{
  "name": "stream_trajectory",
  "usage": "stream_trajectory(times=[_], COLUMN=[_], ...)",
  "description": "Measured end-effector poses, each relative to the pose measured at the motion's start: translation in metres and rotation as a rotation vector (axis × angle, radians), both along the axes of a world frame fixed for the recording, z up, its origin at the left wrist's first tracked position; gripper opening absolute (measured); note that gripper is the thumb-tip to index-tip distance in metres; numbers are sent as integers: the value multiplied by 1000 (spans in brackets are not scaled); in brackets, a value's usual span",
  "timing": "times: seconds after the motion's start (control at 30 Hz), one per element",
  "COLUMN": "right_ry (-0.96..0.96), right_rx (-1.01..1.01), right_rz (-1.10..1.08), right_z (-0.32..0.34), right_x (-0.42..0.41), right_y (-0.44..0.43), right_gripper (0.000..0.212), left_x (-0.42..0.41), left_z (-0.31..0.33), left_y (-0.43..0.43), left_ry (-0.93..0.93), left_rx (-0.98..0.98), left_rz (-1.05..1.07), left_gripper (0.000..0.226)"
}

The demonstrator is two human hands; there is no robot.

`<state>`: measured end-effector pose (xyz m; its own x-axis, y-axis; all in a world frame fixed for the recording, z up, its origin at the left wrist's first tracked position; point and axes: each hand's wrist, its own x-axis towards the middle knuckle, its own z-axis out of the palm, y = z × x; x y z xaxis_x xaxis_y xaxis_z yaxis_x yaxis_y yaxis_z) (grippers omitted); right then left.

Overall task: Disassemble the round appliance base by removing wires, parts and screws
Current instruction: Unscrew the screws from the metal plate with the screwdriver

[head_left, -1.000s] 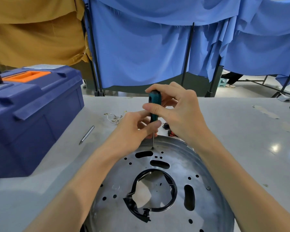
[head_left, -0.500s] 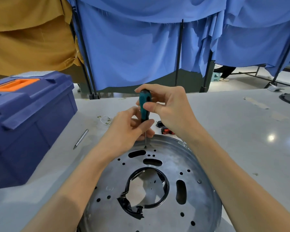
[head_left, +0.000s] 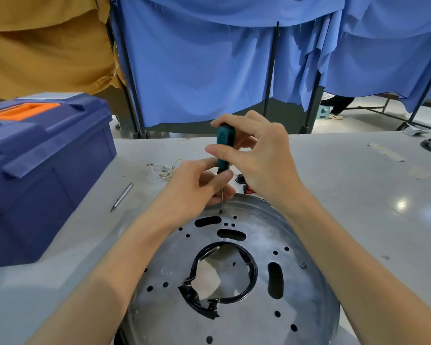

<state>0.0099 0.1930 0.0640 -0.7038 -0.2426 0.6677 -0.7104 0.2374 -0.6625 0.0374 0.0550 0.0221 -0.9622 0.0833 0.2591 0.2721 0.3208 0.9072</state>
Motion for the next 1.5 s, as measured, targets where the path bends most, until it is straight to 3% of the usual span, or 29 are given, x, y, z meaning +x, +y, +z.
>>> stream_trajectory(times=[0.23,0.43,0.63,0.87,1.07,1.33,1.5], right_ry=[-106,-107,-43,-100,-91,-81,-92], right_rx=[-51,-44,-11,-40,-51,-11,-18], right_rz=[89,115,26,103,102,71,114], right_z=[4,-1,1,1,-1,1,1], right_x=[-7,-2,1,-1,0,-3,1], right_y=[5,3,0,6,1,5,1], right_gripper=[28,22,27,40,18,49,25], left_x=[1,1,-1,0,1,-5,-5], left_z=[2,3,-1,0,1,-3,-4], left_y=[2,1,-2,-1,1,-1,-3], left_ry=[-13,-27,-23,-58,-52,-32,-36], left_rx=[11,9,20,52,46,40,41], left_rz=[5,-2,3,-35,-22,-9,-29], left_gripper=[9,14,19,13,19,16,17])
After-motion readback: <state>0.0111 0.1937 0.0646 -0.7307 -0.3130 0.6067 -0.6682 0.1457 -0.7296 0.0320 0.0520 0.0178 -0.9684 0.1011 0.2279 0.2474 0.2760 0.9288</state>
